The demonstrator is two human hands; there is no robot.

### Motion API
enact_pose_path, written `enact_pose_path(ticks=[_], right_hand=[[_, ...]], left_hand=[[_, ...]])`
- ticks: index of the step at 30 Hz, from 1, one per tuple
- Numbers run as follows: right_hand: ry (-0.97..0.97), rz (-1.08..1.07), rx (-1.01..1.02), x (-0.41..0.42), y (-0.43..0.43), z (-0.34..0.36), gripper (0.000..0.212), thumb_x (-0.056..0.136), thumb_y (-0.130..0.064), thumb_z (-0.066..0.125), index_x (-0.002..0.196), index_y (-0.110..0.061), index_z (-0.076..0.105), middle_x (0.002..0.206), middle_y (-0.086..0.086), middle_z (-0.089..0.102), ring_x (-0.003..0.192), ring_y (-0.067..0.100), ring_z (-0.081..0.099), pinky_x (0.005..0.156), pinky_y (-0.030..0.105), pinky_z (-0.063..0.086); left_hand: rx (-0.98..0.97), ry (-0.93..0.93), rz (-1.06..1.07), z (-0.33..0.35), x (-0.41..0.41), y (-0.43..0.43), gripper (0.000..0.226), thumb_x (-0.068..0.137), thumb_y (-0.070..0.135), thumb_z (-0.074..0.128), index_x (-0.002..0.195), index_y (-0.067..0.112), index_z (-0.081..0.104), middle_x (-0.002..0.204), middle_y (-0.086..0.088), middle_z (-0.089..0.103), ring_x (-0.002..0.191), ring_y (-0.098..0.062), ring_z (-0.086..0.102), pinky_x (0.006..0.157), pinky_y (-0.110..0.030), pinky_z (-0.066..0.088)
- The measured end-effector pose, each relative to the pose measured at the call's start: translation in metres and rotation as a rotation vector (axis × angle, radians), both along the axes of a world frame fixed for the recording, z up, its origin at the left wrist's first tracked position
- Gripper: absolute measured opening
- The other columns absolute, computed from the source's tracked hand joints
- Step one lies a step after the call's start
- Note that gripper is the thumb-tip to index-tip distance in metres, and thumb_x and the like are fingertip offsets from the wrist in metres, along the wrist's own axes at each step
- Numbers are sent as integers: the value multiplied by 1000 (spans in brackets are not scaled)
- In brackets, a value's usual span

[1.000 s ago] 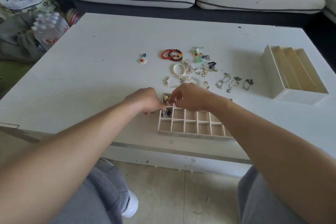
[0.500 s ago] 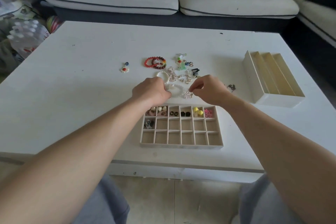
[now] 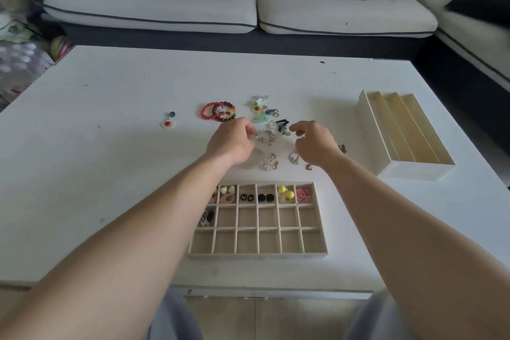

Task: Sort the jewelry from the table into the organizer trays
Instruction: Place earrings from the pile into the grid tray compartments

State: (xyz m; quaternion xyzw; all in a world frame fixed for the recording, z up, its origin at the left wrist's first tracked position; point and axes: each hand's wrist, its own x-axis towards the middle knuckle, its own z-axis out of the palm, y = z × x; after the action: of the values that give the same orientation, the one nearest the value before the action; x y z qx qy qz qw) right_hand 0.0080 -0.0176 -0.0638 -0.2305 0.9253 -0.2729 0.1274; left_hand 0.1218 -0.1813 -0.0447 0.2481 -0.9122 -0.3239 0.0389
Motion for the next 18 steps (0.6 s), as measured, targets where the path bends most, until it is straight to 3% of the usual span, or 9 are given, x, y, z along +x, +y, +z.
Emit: enact_pose_path(ticks=[3, 6, 8, 13, 15, 18], right_hand=[[83, 71, 125, -9, -14, -2, 75, 84, 9, 39, 144, -34, 51, 147, 5, 46, 125, 28, 51, 86, 36, 54], [104, 114, 236, -13, -25, -5, 77, 87, 1, 39, 151, -41, 39, 152, 7, 40, 135, 31, 39, 106, 46, 43], [95, 137, 291, -15, -29, -9, 74, 89, -4, 39, 152, -43, 37, 153, 6, 37, 137, 31, 35, 111, 48, 36], [108, 111, 276, -17, -28, -13, 58, 88, -8, 41, 138, -30, 60, 145, 4, 47, 132, 29, 41, 108, 45, 38], [131, 76, 239, -16, -28, -12, 44, 85, -8, 43, 117, -18, 72, 127, 9, 62, 115, 31, 55, 95, 43, 49], [66, -8, 133, -13, -28, -11, 28, 84, -10, 47, 92, -2, 72, 98, 16, 70, 74, 28, 63, 71, 43, 59]], left_hand=[[22, 55, 9, -3, -14, 6, 22, 96, 12, 59, 116, 22, 64, 115, 4, 66, 104, -16, 63, 95, -37, 53], [30, 78, 1, -7, -24, 11, 24, 96, 12, 60, 117, 22, 64, 114, 6, 65, 102, -14, 62, 92, -32, 52], [30, 89, 1, -9, -28, 11, 23, 95, 14, 61, 116, 21, 65, 113, 6, 66, 100, -15, 62, 90, -32, 53], [42, 81, 20, -10, -30, 9, 23, 94, 16, 62, 116, 21, 66, 114, 6, 66, 101, -15, 62, 90, -31, 52], [48, 84, 27, -10, -29, 10, 23, 93, 17, 62, 116, 21, 67, 117, 6, 67, 104, -15, 62, 92, -31, 51], [60, 93, 27, -7, -27, 13, 21, 94, 17, 61, 113, 21, 68, 117, 5, 68, 105, -15, 63, 89, -28, 50]])
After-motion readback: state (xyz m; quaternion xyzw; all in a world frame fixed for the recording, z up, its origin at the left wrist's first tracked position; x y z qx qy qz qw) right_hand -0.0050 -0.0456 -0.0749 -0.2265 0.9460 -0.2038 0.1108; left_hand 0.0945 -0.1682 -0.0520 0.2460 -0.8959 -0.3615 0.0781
